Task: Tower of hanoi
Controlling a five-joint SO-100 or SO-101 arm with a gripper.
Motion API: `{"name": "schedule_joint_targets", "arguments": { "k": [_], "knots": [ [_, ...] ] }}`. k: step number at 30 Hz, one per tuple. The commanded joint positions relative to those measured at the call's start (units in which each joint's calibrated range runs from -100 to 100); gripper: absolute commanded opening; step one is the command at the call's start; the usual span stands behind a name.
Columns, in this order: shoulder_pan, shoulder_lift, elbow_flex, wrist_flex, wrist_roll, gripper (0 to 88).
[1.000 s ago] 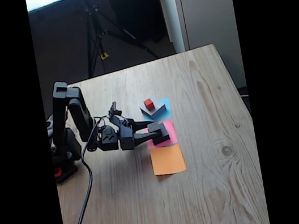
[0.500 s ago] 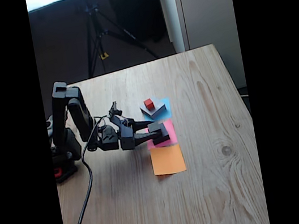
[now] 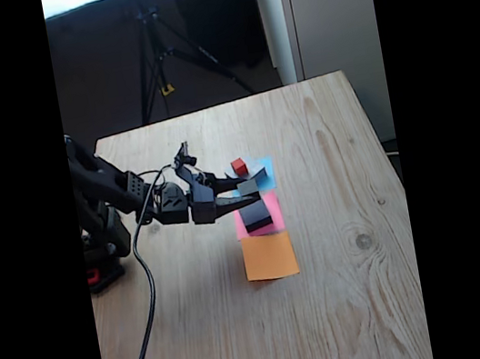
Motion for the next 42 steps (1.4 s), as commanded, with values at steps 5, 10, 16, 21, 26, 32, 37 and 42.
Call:
{"name": "schedule_joint_targets", "arguments": {
  "k": [5, 10, 16, 21, 26, 32, 37, 42],
  "knots": [
    [2.7, -18.1, -36.8, 66.6, -7.3, 6.5],
    [5.4, -18.6, -58.2, 88.6, -8.8, 6.4],
    [9.9, -15.4, -80.3, 106.8, -4.5, 6.0],
    [14.2, -13.2, -93.6, 116.5, -0.3, 5.4],
    [17.5, -12.9, -97.7, 119.0, 0.9, 5.3],
    [20.1, -14.3, -92.6, 117.5, 0.9, 5.4],
    [22.4, -18.6, -73.4, 106.6, 0.9, 4.9],
    [23.8, -25.2, -45.7, 87.9, 0.9, 4.6]
  ]
}}
